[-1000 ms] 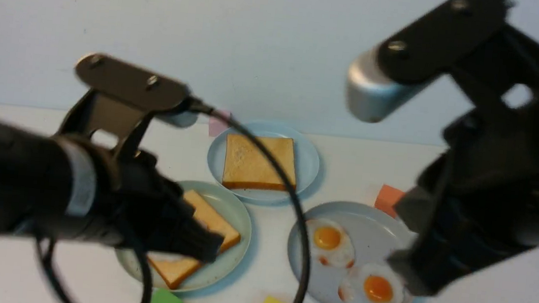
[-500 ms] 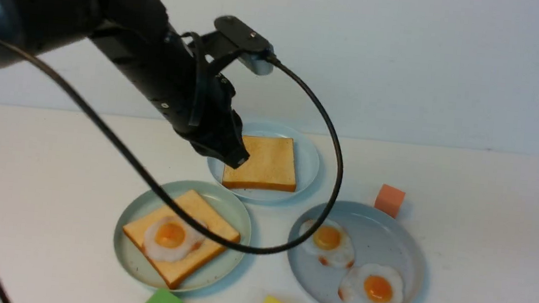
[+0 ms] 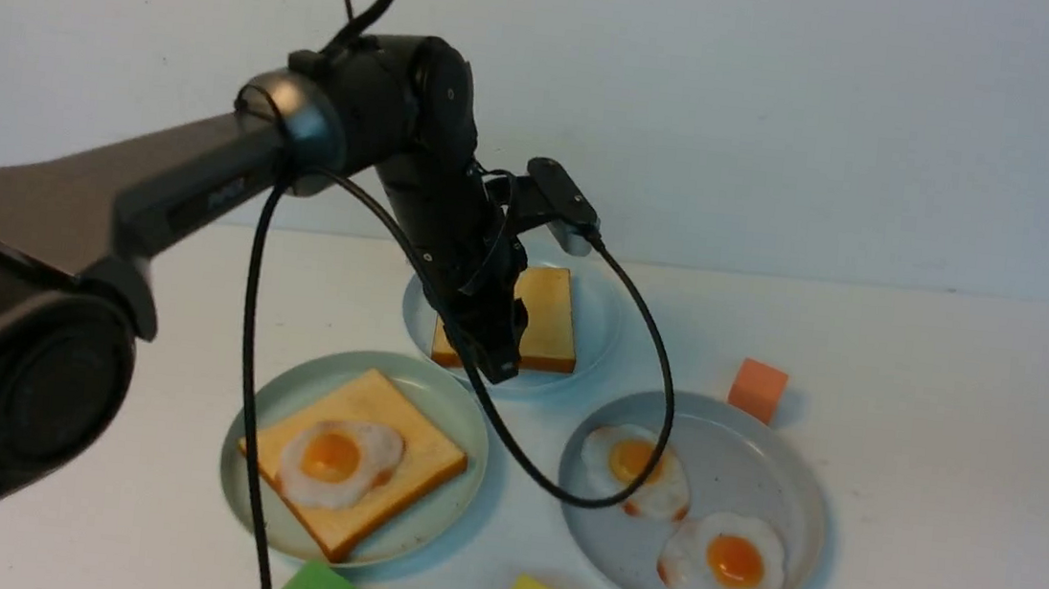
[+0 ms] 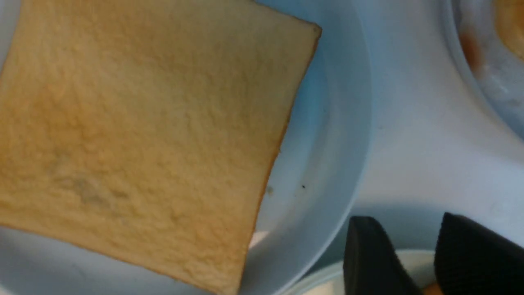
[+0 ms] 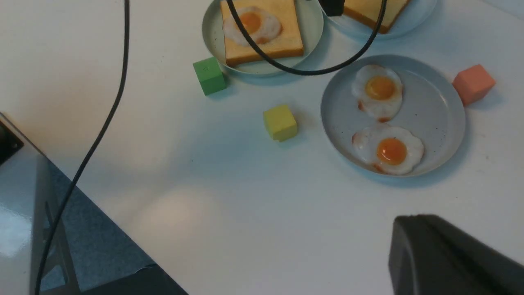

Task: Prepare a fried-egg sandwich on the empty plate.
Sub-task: Use the left arm to grab a slice of bread, then use the left arm to place a slice of bread on the fried egg in the middle

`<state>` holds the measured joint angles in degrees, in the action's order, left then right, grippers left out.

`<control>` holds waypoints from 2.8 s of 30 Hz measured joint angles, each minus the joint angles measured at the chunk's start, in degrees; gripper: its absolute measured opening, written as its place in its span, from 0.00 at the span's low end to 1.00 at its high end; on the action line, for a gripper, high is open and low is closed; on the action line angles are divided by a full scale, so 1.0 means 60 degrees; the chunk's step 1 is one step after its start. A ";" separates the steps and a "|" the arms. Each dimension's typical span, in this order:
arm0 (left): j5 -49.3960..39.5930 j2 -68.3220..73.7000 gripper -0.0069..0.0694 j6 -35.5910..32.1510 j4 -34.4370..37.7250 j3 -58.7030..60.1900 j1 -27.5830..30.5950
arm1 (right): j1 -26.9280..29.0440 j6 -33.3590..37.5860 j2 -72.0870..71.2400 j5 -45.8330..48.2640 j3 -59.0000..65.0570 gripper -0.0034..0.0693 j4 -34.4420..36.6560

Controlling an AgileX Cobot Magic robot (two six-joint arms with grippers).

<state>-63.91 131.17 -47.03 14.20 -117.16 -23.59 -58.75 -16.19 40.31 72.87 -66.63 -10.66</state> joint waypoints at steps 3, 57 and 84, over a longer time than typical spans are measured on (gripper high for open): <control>0.0647 0.0143 0.62 -0.0730 -0.0192 -0.0101 0.0000 | 0.0000 -0.0009 0.0000 0.0000 0.0012 0.04 0.0130; -0.0394 -0.4412 0.14 0.7301 -0.4763 0.3268 -0.1984 | 0.0000 -0.0031 0.0000 0.0000 0.0012 0.08 0.0642; 0.3211 -0.4438 0.13 0.8131 -0.6093 0.7975 -0.2450 | 0.0000 0.0184 0.0000 0.0000 0.0012 0.10 0.0638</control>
<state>-44.64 104.54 1.76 -22.36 -69.31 -38.29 -58.75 -15.08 40.31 72.87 -66.56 -6.84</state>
